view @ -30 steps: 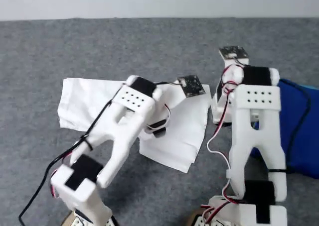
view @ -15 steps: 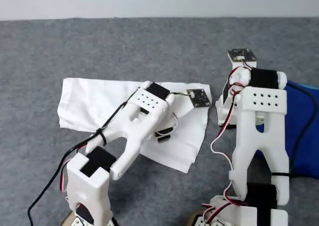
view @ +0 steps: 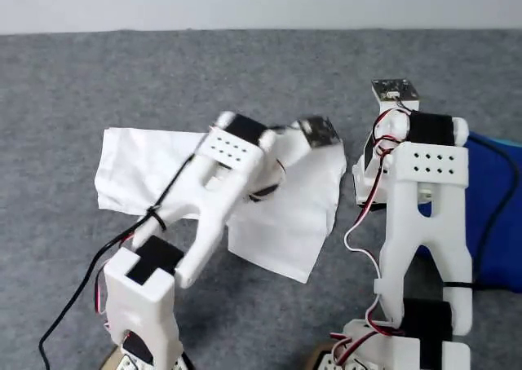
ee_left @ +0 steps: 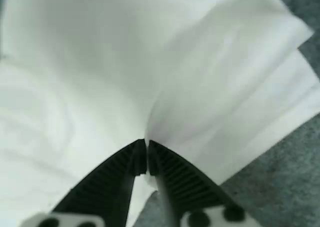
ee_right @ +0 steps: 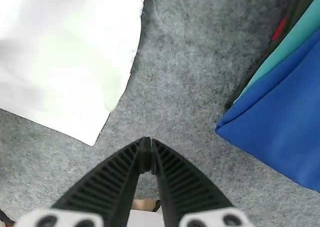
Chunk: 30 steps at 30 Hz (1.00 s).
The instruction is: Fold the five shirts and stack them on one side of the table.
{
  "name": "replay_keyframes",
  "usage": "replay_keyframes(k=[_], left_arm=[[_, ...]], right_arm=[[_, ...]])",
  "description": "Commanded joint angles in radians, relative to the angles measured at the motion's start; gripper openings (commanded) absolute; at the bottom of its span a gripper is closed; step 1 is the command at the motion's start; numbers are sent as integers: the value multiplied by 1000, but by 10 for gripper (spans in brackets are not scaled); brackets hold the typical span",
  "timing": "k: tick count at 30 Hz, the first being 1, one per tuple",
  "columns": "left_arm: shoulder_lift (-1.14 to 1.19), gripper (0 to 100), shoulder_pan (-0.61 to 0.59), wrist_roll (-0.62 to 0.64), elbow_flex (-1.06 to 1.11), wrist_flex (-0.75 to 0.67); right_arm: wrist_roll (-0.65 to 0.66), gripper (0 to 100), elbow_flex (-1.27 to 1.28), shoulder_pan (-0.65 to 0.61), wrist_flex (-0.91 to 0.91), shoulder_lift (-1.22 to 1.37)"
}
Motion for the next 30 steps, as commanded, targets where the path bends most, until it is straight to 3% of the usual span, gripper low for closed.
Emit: replay_keyframes(k=[1, 10, 16, 20, 30], left_arm=[[0, 14, -64, 0, -71, -2], [147, 24, -92, 5, -76, -15], [117, 174, -120, 98, -105, -6], [52, 185, -120, 94, -139, 48], [-61, 156, -176, 126, -171, 72]], right_arm=[[-5, 9, -8, 4, -8, -42], [-5, 9, -11, 2, -28, -42], [-5, 9, -11, 2, -27, -42], [-5, 9, -12, -1, -22, -51], [-12, 9, -6, -209, -117, -39]])
